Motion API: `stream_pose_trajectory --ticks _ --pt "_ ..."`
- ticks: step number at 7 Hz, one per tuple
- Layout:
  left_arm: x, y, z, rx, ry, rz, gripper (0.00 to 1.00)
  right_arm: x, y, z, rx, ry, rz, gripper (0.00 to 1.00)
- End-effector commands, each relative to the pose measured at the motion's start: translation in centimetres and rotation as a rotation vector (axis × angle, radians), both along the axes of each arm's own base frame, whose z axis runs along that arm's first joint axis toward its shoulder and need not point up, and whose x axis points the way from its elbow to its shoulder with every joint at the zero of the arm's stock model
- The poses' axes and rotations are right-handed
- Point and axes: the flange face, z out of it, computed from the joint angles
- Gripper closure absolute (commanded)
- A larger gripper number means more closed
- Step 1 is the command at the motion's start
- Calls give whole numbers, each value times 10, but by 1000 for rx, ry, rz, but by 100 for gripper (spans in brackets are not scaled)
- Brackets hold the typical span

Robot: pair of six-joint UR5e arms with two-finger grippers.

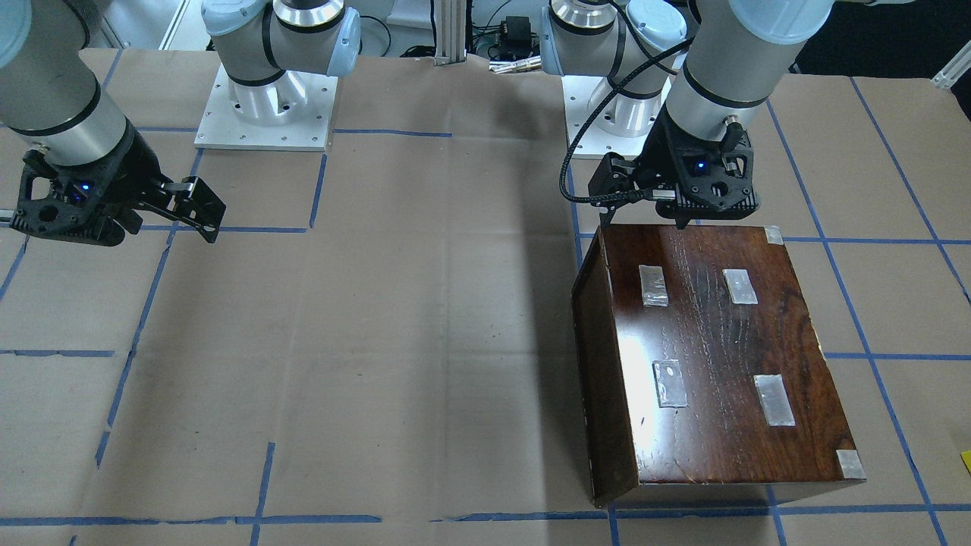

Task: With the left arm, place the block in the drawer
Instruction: 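Move the left gripper off the cabinet top toward the drawer handle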

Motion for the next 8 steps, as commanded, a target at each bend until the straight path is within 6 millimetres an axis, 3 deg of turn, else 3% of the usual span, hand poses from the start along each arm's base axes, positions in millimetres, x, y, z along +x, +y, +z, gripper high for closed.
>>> stream_pose_trajectory --ticks 1,5,6,8 --pt "0 -2 0 1 0 1 1 0 0 0 -1 0 0 0" --pt "2 -5 1 -3 0 0 1 0 0 0 -1 0 0 0" --pt "15 -10 8 -17 9 23 1 0 0 0 1 0 0 0" --pt "73 -20 14 -31 14 105 1 0 0 0 -1 0 0 0"
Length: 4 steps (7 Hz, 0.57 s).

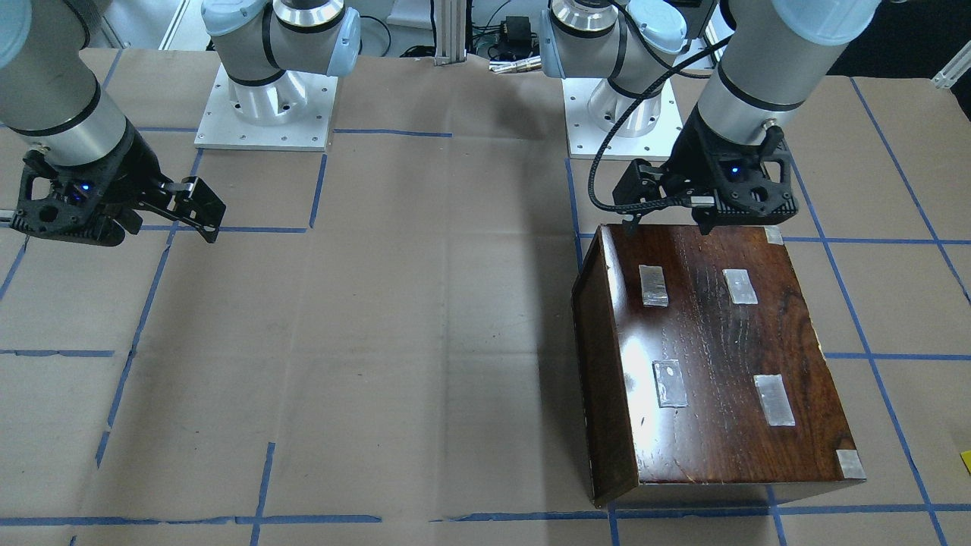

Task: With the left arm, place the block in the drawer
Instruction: 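Move the left gripper off the cabinet top toward the drawer handle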

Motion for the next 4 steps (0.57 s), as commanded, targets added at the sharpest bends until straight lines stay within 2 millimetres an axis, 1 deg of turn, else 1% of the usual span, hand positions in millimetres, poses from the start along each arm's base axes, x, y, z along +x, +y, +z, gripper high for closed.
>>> stream_pose_trajectory --ticks 1,2,4 --pt "57 -8 5 -20 27 35 1 0 0 0 0 0 0 0" --pt "82 -12 12 -41 58 59 1 0 0 0 -1 0 0 0" --pt "124 -27 22 -80 90 80 1 0 0 0 -1 0 -2 0"
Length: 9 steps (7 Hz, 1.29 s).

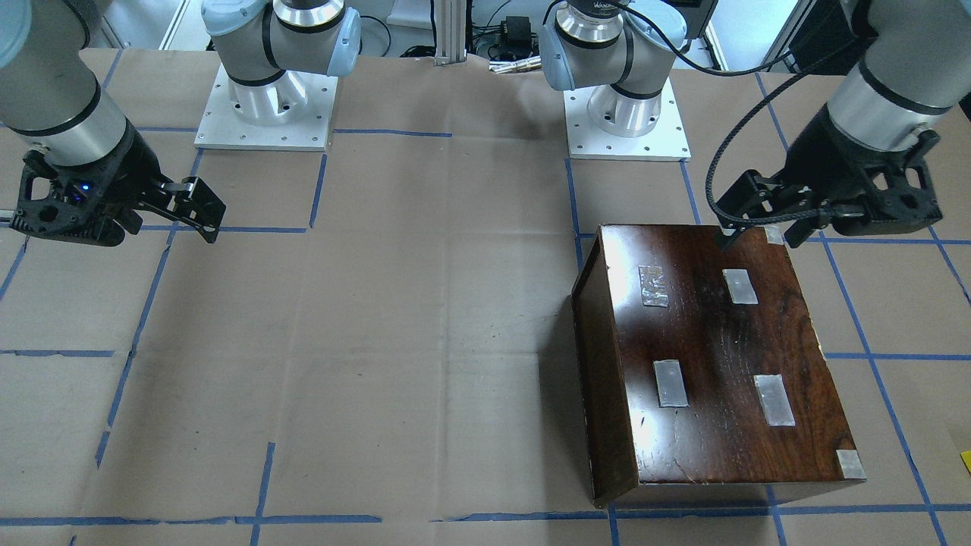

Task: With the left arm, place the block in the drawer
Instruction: 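Move the left gripper off the cabinet top toward the drawer handle, then lower the left gripper and hook the white drawer handle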

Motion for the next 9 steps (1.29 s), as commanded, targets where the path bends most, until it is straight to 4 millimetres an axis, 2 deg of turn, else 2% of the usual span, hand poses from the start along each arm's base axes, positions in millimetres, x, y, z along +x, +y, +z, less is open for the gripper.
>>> stream_pose_trajectory --ticks 1,3,5,6,7,9 --pt "56 -10 -1 -23 33 14 1 0 0 0 1 0 1 0" --pt "126 -7 -11 -65 117 29 1 0 1 0 -1 0 -1 0" --pt "167 -14 -35 -66 120 -37 1 0 0 0 1 0 1 0" --pt "182 -17 -48 -61 124 -67 1 0 1 0 -1 0 1 0" --pt "186 -21 -61 -57 127 -172 1 0 1 0 -1 0 1 0" --pt "192 -28 -83 -44 142 -264 1 0 1 0 -1 0 1 0"
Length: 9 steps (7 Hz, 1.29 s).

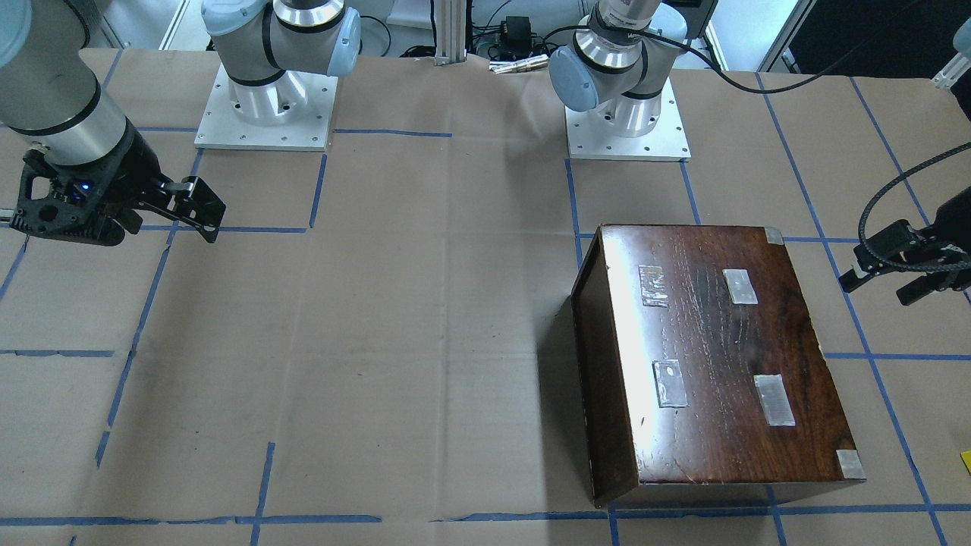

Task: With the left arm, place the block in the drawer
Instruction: 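Lower the left gripper and hook the white drawer handle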

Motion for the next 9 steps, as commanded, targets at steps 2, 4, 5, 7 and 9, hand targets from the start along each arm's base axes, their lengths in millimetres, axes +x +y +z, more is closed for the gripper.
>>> stream_pose_trajectory --ticks 2,4,5,7,9 --pt "9 -12 -35 33 29 -54 1 0 0 0 -1 0 1 0" --pt "18 -25 -58 32 26 -26 1 0 0 0 -1 0 1 0" --pt "20 -29 -67 39 30 -1 1 0 0 1 -2 0 1 0" --pt "23 -37 -93 42 30 17 1 0 0 0 1 0 1 0" --pt "20 -42 -105 52 40 24 1 0 0 0 1 0 1 0"
